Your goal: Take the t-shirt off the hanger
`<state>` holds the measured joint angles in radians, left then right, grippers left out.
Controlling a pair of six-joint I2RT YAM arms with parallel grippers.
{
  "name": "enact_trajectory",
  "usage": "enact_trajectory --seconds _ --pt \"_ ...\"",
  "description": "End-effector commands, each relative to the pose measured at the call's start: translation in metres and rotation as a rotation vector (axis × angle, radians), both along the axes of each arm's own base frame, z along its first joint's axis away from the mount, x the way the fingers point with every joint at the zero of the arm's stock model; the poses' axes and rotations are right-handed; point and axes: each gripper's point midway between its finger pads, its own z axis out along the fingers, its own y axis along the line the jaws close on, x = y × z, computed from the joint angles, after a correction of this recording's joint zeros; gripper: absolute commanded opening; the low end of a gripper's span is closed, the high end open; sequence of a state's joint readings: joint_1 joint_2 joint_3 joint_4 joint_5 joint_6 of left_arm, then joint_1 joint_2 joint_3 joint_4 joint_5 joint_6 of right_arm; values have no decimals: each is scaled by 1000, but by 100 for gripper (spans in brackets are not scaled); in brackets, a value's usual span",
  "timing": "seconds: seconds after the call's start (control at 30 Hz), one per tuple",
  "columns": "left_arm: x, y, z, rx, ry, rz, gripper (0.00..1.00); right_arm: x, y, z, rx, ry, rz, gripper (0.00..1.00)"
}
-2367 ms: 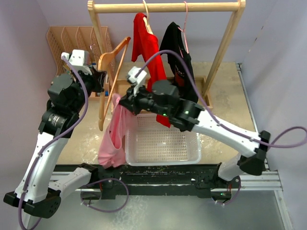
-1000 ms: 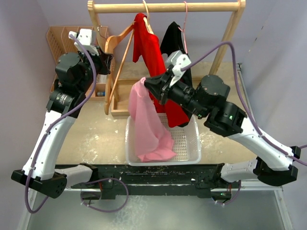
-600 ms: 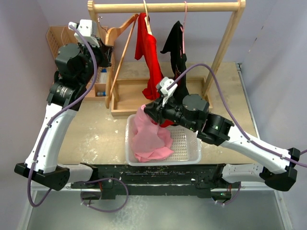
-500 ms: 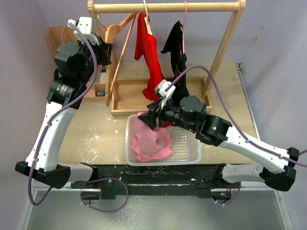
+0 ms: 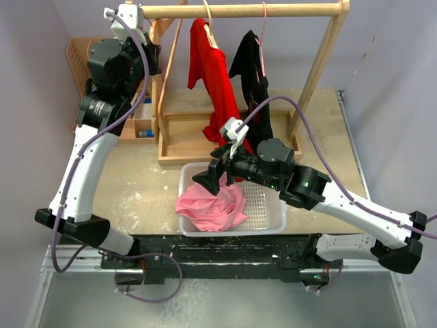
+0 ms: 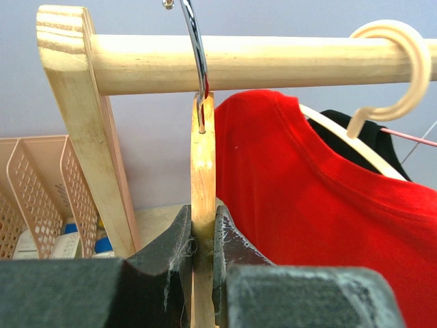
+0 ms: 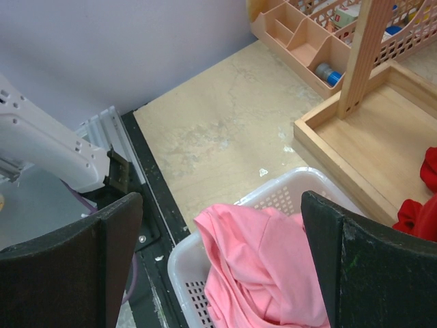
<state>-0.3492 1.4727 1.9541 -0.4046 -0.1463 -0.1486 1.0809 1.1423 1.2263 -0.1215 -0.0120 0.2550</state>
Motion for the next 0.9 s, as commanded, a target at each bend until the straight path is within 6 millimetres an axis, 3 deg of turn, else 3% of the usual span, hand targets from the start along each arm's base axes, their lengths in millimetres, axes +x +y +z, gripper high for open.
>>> enact_trajectory --seconds 0.0,0.17,0.33,0.43,0.57,0.63,0.73,0.87 --pt "7 11 28 -5 -74 70 0 -4 1 20 61 -28 20 100" --pt "24 14 1 9 -10 121 0 -4 3 17 56 -24 24 100" --pt "21 16 -20 -9 16 130 1 -2 -3 26 75 -38 -5 100" --pt "14 18 -21 -28 9 130 19 -1 -10 32 85 -54 -25 100" --pt "4 19 -18 -39 0 115 68 5 -15 30 70 -61 -61 100" --pt "-2 19 -14 -48 -4 102 83 6 -15 28 63 -60 -70 100" --pt "-14 20 -9 -60 -6 84 100 7 -16 29 61 -65 -73 100" --pt "-36 23 -1 -97 -14 63 99 9 -15 25 39 -73 -74 98"
